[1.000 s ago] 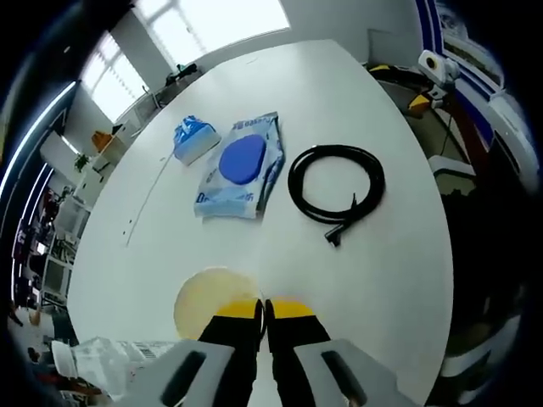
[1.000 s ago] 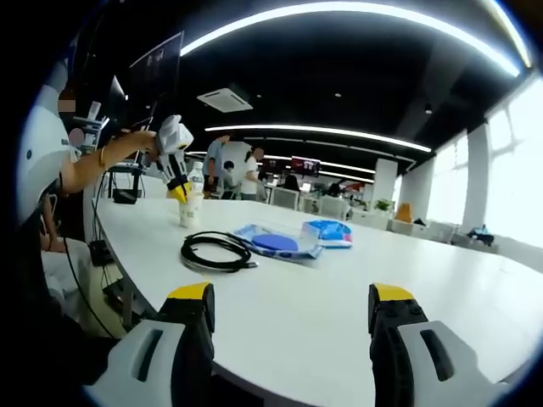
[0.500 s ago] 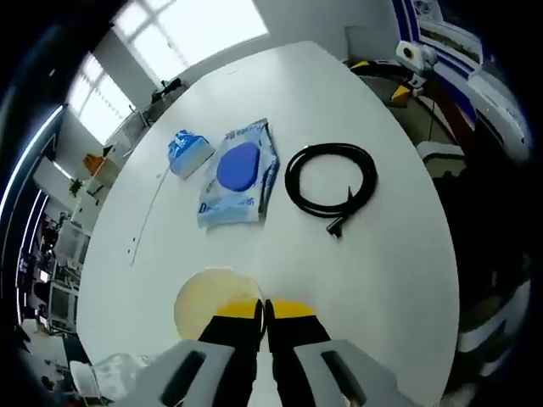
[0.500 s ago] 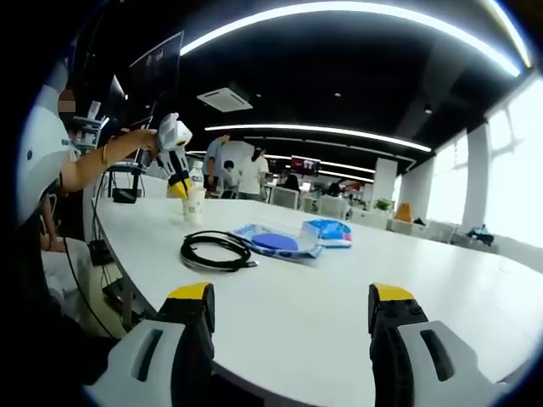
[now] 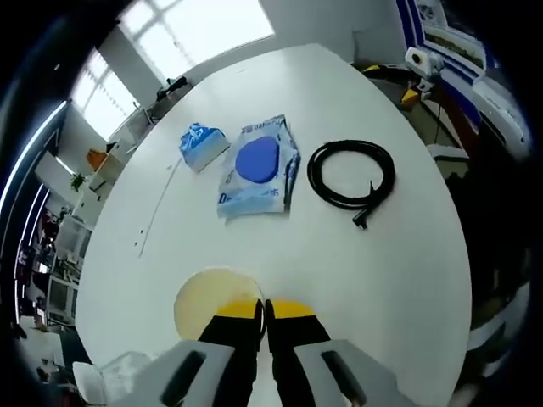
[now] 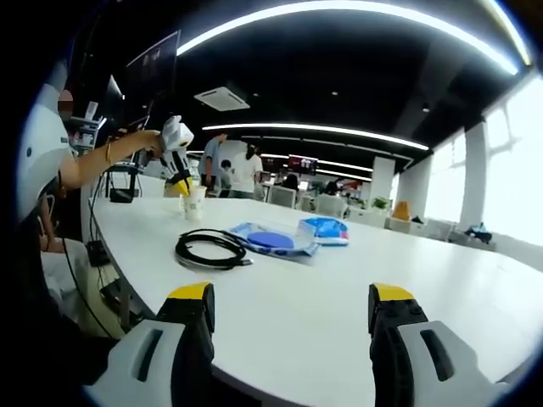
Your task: Arrange the tabletop items into an orderly group along one side of the table until the central work area is clear of visible clutter.
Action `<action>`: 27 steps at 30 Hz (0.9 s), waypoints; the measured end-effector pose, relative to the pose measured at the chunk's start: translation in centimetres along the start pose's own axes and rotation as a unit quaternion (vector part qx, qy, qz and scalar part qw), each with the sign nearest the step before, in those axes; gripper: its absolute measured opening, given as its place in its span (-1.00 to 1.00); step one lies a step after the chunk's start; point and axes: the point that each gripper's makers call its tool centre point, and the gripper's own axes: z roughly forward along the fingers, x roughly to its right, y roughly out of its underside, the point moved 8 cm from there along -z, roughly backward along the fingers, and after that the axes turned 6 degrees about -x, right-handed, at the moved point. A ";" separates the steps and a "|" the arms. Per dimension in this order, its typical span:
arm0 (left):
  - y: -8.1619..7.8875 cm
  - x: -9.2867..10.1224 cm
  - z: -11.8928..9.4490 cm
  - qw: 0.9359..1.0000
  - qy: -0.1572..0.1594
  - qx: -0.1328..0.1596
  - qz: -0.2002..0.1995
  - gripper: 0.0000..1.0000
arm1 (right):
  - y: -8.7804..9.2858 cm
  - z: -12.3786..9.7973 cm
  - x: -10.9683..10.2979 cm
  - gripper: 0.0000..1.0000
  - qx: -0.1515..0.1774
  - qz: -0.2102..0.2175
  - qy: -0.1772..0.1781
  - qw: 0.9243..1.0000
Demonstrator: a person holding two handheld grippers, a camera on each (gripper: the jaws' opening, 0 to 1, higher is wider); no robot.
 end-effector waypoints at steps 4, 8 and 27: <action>0.3 -0.7 0.4 1.000 0.003 -0.007 -0.004 -0.98 | 0.0 0.0 0.1 0.42 0.001 0.002 0.004 1.000; 0.4 -1.6 0.7 1.000 0.001 0.001 -0.014 -0.98 | -0.1 0.0 0.1 0.42 -0.002 -0.001 0.004 1.000; 0.9 -3.7 1.9 0.999 0.005 -0.001 -0.037 -0.98 | -0.3 0.6 0.4 0.41 -0.007 -0.002 0.008 1.000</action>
